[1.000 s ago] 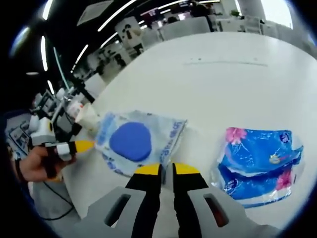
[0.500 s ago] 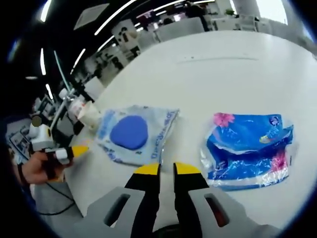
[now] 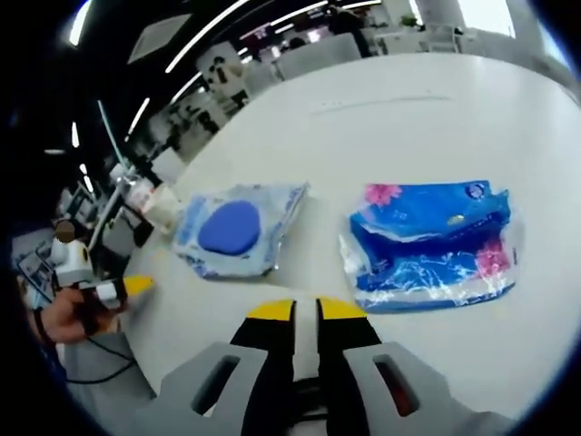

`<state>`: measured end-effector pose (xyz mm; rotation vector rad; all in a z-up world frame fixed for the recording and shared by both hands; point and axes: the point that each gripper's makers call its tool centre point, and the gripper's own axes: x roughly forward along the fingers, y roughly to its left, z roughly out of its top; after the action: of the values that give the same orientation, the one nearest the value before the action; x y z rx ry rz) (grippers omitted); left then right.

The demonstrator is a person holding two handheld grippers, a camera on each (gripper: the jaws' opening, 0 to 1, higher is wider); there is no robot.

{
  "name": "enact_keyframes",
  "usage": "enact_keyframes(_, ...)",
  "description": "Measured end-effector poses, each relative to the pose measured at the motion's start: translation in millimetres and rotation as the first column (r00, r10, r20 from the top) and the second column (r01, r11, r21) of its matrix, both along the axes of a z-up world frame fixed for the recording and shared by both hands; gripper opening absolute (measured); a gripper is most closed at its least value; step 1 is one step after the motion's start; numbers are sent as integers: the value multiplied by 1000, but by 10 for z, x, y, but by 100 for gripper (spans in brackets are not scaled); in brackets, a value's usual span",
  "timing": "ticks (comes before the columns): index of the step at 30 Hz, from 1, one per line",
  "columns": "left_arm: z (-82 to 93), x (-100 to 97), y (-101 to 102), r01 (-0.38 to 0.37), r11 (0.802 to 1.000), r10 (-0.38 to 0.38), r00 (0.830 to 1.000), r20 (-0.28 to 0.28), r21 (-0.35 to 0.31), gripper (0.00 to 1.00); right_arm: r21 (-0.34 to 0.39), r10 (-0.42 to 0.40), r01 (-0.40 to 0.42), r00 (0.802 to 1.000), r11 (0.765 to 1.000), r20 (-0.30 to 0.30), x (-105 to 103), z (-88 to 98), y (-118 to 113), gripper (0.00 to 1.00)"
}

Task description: Arrange the tabletop items into an orderly group along one side of the table until the central work area is clear of visible clutter.

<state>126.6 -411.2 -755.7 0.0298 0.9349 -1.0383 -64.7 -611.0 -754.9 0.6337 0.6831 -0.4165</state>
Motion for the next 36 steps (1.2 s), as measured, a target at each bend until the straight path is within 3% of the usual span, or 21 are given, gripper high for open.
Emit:
enact_keyframes(17,78,-285,155,59,998,-59,997,39,13,13,-12,-110,111,994,994,8,-490,36,-130,6)
enact_keyframes(36,199,-519,374,130,991,-133,986,97,38,17,-18,-281,282,959,959,20,-1183,65,-320,6)
